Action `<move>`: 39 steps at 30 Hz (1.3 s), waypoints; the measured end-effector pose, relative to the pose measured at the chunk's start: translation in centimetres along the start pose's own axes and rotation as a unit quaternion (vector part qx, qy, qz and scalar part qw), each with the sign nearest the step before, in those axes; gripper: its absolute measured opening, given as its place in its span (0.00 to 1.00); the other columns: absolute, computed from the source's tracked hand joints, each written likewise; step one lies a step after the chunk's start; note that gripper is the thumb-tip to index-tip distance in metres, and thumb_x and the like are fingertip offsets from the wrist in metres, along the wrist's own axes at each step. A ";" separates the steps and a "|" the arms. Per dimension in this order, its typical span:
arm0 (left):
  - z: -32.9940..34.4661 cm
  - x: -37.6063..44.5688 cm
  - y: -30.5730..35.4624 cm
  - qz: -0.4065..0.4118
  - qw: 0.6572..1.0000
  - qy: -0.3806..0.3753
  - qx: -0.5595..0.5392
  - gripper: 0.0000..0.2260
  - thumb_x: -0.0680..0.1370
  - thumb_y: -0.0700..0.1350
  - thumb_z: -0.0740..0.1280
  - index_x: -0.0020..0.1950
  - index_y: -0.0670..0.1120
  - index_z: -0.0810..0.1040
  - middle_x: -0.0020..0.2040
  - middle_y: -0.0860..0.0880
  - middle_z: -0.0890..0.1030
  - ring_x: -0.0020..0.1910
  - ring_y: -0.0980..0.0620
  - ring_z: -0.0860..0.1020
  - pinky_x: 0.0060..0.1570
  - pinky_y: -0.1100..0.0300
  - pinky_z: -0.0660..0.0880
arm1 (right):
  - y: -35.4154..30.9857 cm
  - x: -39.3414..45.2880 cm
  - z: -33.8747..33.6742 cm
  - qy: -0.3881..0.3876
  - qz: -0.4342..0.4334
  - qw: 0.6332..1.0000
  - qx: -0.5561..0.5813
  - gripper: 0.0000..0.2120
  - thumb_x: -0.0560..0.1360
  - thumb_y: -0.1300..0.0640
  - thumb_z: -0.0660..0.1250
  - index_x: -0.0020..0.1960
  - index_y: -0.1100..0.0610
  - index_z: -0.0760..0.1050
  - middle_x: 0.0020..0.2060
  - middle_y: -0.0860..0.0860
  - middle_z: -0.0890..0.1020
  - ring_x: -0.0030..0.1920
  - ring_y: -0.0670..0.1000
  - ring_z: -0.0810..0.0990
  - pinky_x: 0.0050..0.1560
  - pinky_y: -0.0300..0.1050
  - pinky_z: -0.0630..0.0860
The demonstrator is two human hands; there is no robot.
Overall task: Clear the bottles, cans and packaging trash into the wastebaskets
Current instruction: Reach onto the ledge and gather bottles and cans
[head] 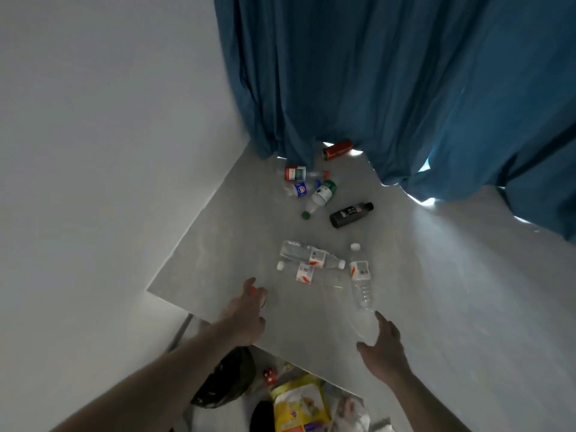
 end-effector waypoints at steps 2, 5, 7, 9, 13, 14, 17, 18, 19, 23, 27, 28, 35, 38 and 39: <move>1.5 2.5 -0.4 0.010 1.000 0.001 0.011 0.28 0.79 0.44 0.65 0.78 0.54 0.62 0.82 0.53 0.46 0.71 0.42 0.72 0.68 0.52 0.72 | -0.2 3.1 0.5 0.014 0.006 0.999 -0.030 0.40 0.76 0.52 0.70 0.81 0.42 0.51 0.81 0.53 0.50 0.75 0.66 0.64 0.67 0.60 0.73; 3.5 5.6 -1.8 0.023 0.999 0.026 0.014 0.23 0.80 0.44 0.64 0.75 0.54 0.66 0.80 0.52 0.53 0.67 0.44 0.75 0.61 0.55 0.75 | -0.4 8.0 1.0 0.025 -0.001 0.996 -0.085 0.38 0.76 0.50 0.70 0.81 0.43 0.54 0.81 0.55 0.48 0.77 0.66 0.58 0.70 0.58 0.69; 4.9 7.1 -3.0 0.039 0.998 0.039 0.021 0.18 0.80 0.44 0.63 0.70 0.52 0.70 0.77 0.52 0.60 0.62 0.47 0.76 0.59 0.56 0.75 | -0.9 11.0 1.5 0.023 -0.006 0.994 -0.108 0.36 0.76 0.48 0.70 0.80 0.42 0.59 0.81 0.55 0.47 0.79 0.64 0.56 0.71 0.57 0.68; 6.1 8.0 -4.1 0.061 0.997 0.047 0.030 0.16 0.80 0.44 0.64 0.68 0.53 0.71 0.75 0.52 0.62 0.58 0.48 0.78 0.57 0.57 0.76 | -1.3 13.7 2.3 0.014 -0.007 0.992 -0.123 0.33 0.76 0.46 0.70 0.78 0.41 0.62 0.81 0.56 0.46 0.79 0.63 0.55 0.71 0.55 0.68; 6.4 8.0 -4.4 0.065 0.992 0.110 -0.005 0.21 0.78 0.42 0.68 0.70 0.55 0.70 0.76 0.54 0.56 0.53 0.49 0.81 0.51 0.61 0.80 | -1.2 17.0 4.4 -0.006 0.019 0.990 -0.140 0.32 0.76 0.48 0.71 0.77 0.41 0.65 0.81 0.56 0.42 0.79 0.62 0.55 0.75 0.57 0.64; 6.3 8.0 -4.3 0.058 0.989 0.134 -0.007 0.23 0.78 0.43 0.69 0.70 0.56 0.68 0.76 0.55 0.55 0.51 0.49 0.82 0.49 0.62 0.80 | -0.8 17.4 4.7 -0.007 0.032 0.989 -0.144 0.31 0.76 0.49 0.71 0.77 0.41 0.65 0.81 0.56 0.40 0.79 0.62 0.55 0.75 0.57 0.64; 6.0 8.2 -4.8 0.008 0.986 0.167 -0.007 0.23 0.77 0.48 0.70 0.70 0.59 0.68 0.76 0.56 0.57 0.49 0.49 0.83 0.47 0.59 0.82 | 0.5 18.1 4.6 -0.003 0.056 0.986 -0.156 0.32 0.76 0.54 0.70 0.77 0.41 0.64 0.80 0.57 0.42 0.75 0.64 0.61 0.70 0.54 0.69; 6.1 8.4 -5.0 -0.006 0.986 0.164 -0.008 0.20 0.78 0.49 0.69 0.69 0.59 0.69 0.75 0.56 0.59 0.48 0.49 0.83 0.47 0.58 0.82 | 0.9 18.1 4.4 -0.012 0.062 0.987 -0.149 0.33 0.76 0.55 0.71 0.77 0.41 0.64 0.80 0.57 0.46 0.73 0.64 0.64 0.67 0.53 0.72; 6.1 8.5 -5.2 -0.011 0.987 0.158 -0.011 0.17 0.79 0.49 0.68 0.67 0.58 0.71 0.73 0.56 0.62 0.47 0.49 0.83 0.48 0.56 0.82 | 1.3 18.1 4.1 -0.022 0.069 0.988 -0.138 0.33 0.75 0.55 0.71 0.77 0.42 0.65 0.78 0.58 0.50 0.71 0.63 0.67 0.65 0.52 0.73; 6.3 7.9 -4.4 0.004 0.987 0.153 -0.045 0.09 0.82 0.43 0.64 0.60 0.54 0.77 0.67 0.55 0.71 0.49 0.49 0.82 0.51 0.55 0.80 | 2.7 17.2 3.7 -0.085 0.081 0.982 -0.150 0.32 0.67 0.45 0.75 0.71 0.40 0.73 0.75 0.56 0.65 0.69 0.57 0.71 0.61 0.43 0.74; 6.4 5.1 -1.4 0.007 0.980 0.183 -0.080 0.08 0.82 0.43 0.64 0.59 0.53 0.77 0.63 0.53 0.75 0.52 0.49 0.80 0.53 0.58 0.78 | 4.1 15.6 4.4 -0.132 0.077 0.980 -0.124 0.22 0.75 0.48 0.73 0.68 0.44 0.75 0.68 0.44 0.73 0.69 0.51 0.73 0.70 0.42 0.69; 6.5 4.0 -0.7 0.011 0.977 0.193 -0.087 0.08 0.82 0.43 0.64 0.59 0.52 0.78 0.62 0.54 0.75 0.52 0.50 0.79 0.53 0.60 0.77 | 4.6 15.3 4.7 -0.145 0.077 0.981 -0.105 0.21 0.75 0.49 0.73 0.67 0.45 0.76 0.68 0.46 0.73 0.69 0.52 0.74 0.71 0.43 0.69; 8.2 -8.2 4.9 0.038 0.963 0.237 -0.121 0.11 0.78 0.39 0.69 0.57 0.52 0.80 0.57 0.56 0.78 0.51 0.55 0.79 0.51 0.61 0.76 | 12.3 7.8 5.2 -0.089 -0.024 0.996 -0.005 0.12 0.72 0.47 0.73 0.55 0.38 0.82 0.59 0.51 0.80 0.61 0.55 0.80 0.61 0.45 0.78; 9.8 -14.9 8.2 0.014 0.951 0.272 -0.148 0.12 0.76 0.40 0.70 0.56 0.54 0.80 0.55 0.57 0.79 0.51 0.56 0.79 0.51 0.60 0.75 | 15.1 0.2 1.7 -0.050 -0.127 0.990 0.045 0.06 0.68 0.49 0.75 0.37 0.37 0.82 0.45 0.44 0.86 0.47 0.45 0.84 0.52 0.43 0.81; 10.5 -17.2 9.4 0.001 0.943 0.290 -0.164 0.13 0.76 0.39 0.71 0.56 0.54 0.81 0.55 0.57 0.80 0.51 0.56 0.80 0.51 0.60 0.76 | 16.1 -2.4 0.0 -0.058 -0.134 0.988 0.059 0.09 0.68 0.53 0.77 0.35 0.40 0.82 0.42 0.43 0.85 0.43 0.41 0.83 0.48 0.40 0.80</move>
Point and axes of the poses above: each hand's wrist, its own x-axis towards the middle knuckle, its own z-axis out of the palm, y = z × x, the point moved 1 cm from there along x, towards the middle knuckle
